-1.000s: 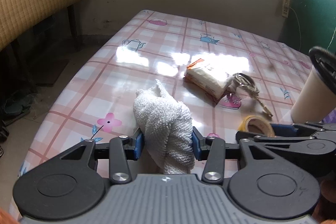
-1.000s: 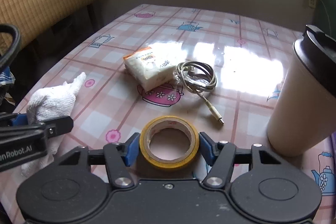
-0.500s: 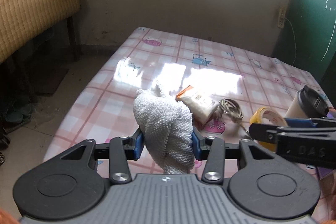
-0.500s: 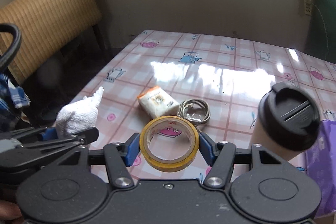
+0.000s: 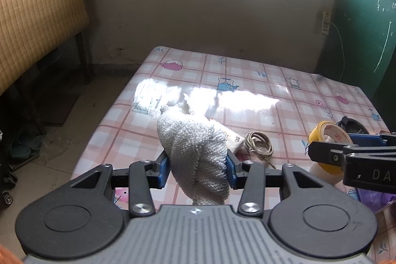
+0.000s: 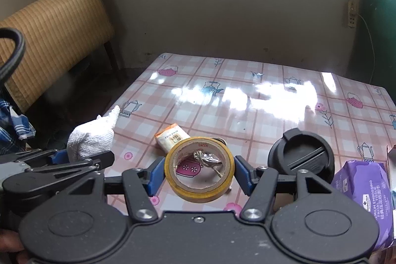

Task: Organize soft objects
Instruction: 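Carry the white towel and yellow tape roll with both tools toward the box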

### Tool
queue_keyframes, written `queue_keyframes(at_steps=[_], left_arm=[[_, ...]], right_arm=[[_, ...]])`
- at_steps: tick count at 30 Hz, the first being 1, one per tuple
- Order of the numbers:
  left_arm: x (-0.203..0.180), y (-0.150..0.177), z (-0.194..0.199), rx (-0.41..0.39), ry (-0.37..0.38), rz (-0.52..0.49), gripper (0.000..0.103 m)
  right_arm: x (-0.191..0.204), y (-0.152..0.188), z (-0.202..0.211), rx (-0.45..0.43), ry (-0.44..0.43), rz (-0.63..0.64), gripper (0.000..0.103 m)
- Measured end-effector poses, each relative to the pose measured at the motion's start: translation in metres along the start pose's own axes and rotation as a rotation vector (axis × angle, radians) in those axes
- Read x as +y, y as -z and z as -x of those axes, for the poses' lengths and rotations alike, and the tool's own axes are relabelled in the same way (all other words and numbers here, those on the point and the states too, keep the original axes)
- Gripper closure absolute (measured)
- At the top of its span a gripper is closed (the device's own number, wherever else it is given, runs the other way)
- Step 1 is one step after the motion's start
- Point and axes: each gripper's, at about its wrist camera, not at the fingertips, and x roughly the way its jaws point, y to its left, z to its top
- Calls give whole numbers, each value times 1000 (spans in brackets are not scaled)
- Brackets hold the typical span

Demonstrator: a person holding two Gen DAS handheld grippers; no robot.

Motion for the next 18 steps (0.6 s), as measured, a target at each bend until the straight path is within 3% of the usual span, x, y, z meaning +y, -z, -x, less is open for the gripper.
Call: queue_keyframes(at_steps=[18], left_arm=[[-28,-12,2,7,32,-27,57]], right_arm=[[-17,-6,21,-7,26,-7,31]])
